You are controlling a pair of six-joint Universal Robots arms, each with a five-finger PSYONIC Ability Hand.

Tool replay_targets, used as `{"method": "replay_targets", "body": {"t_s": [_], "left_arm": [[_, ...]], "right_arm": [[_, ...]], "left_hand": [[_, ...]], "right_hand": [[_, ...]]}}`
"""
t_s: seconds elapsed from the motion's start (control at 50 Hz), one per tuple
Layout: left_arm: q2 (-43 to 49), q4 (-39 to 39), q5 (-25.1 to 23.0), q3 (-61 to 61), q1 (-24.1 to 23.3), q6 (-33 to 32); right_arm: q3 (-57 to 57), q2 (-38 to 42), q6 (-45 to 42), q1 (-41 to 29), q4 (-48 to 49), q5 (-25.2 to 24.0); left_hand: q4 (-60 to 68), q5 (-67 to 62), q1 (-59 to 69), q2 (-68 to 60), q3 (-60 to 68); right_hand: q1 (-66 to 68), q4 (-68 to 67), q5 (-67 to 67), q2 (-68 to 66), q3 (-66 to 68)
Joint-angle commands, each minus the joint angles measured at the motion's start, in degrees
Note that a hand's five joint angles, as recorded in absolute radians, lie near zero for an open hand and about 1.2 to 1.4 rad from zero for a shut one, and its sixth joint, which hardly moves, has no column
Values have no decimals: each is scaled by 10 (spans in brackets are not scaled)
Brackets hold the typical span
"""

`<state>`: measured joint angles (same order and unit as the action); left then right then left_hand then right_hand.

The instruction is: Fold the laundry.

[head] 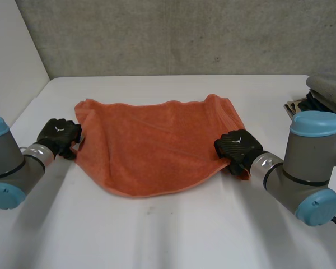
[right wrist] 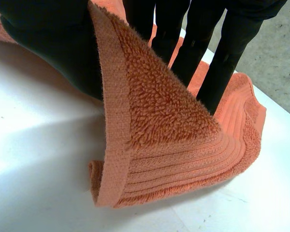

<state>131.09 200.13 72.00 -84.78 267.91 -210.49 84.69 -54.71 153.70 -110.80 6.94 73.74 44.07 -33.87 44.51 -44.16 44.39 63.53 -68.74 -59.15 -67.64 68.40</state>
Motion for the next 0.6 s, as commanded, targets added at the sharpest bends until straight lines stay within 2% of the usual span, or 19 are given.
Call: {"method": "replay_targets", "body": {"t_s": [0.02, 0.08, 0.14, 0.26, 0.44, 0.52, 0.6], "left_arm": [[14, 4, -5, 11, 0, -3], [18, 4, -5, 16, -1, -5], [2, 2, 5, 11, 0, -2], [-104, -6, 55, -40, 0, 23], [-298, -106, 25, -165, 31, -3], [-398, -180, 5, -216, 51, -43], [-441, -235, 0, -238, 52, -77]], "right_arm": [[0, 0, -1, -1, 0, 0], [0, -1, -1, 1, 0, 3], [-1, -6, -2, 3, -2, 4], [-1, -34, -5, 8, -25, 4], [-24, -101, -67, 27, -145, 5], [-30, -138, -134, 41, -249, 7], [-23, -155, -193, 48, -328, 7]], "left_hand": [[150, -153, 146, -150, 147], [359, -361, 354, -358, 356], [359, -361, 355, -358, 356], [359, -361, 355, -358, 356], [359, -361, 355, -358, 356], [359, -361, 355, -358, 356], [359, -361, 355, -358, 356]], "right_hand": [[165, -113, -108, -124, 116], [165, -113, -108, -124, 116], [165, -113, -108, -124, 116], [165, -113, -108, -124, 116], [165, -113, -108, -124, 116], [165, -113, -108, -124, 116], [165, -113, -108, -124, 116]]}}
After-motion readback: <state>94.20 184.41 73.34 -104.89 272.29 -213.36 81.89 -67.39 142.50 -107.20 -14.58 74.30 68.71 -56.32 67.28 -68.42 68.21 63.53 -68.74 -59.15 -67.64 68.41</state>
